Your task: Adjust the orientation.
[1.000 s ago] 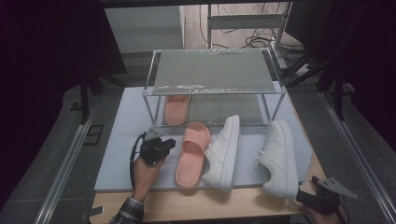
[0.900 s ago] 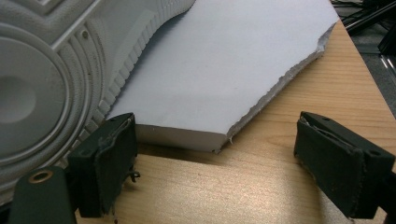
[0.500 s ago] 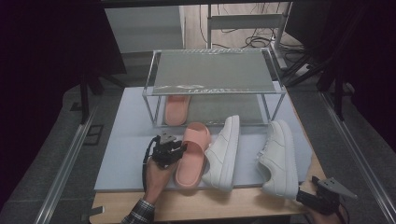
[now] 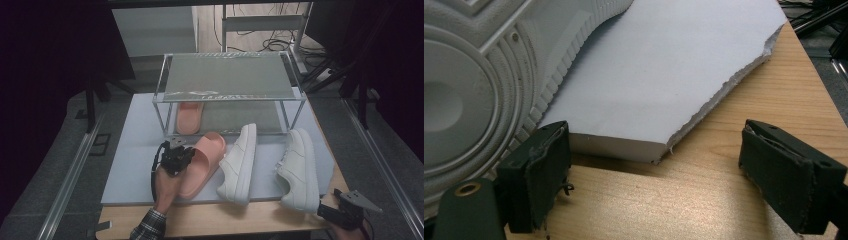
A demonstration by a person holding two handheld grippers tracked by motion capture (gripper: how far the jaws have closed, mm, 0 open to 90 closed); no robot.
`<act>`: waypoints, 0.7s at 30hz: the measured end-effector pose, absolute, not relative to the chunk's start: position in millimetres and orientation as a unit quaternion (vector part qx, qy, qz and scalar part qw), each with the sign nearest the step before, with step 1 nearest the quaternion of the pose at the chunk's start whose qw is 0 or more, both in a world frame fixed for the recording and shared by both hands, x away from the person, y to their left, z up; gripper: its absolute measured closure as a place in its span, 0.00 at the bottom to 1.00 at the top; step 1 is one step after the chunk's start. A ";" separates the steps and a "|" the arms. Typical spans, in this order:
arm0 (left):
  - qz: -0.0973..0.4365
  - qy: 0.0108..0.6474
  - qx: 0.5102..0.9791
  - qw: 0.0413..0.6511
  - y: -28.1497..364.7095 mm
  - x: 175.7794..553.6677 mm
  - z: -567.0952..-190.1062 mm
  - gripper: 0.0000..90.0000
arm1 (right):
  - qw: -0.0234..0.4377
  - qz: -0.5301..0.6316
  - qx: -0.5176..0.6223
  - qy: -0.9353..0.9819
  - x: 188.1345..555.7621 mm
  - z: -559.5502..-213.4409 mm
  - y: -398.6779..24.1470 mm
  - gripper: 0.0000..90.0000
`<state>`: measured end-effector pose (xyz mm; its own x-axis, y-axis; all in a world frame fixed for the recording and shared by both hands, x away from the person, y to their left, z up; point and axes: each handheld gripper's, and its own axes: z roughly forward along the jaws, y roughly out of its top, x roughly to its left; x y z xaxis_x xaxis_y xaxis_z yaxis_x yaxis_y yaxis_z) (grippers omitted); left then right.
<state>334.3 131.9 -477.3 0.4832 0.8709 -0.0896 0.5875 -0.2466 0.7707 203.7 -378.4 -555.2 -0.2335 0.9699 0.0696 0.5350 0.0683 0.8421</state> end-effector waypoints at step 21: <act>0.219 0.529 0.710 0.410 104.0 383.0 -468.5 0.92 | 0.274 0.397 0.555 0.678 203.7 -555.2 -378.5 0.15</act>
<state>383.0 104.0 -468.5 0.3449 0.9307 -0.1220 0.5708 -0.1048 0.8144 203.7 -378.5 -555.2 -0.2346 0.9696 0.0696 0.5348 0.0690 0.8422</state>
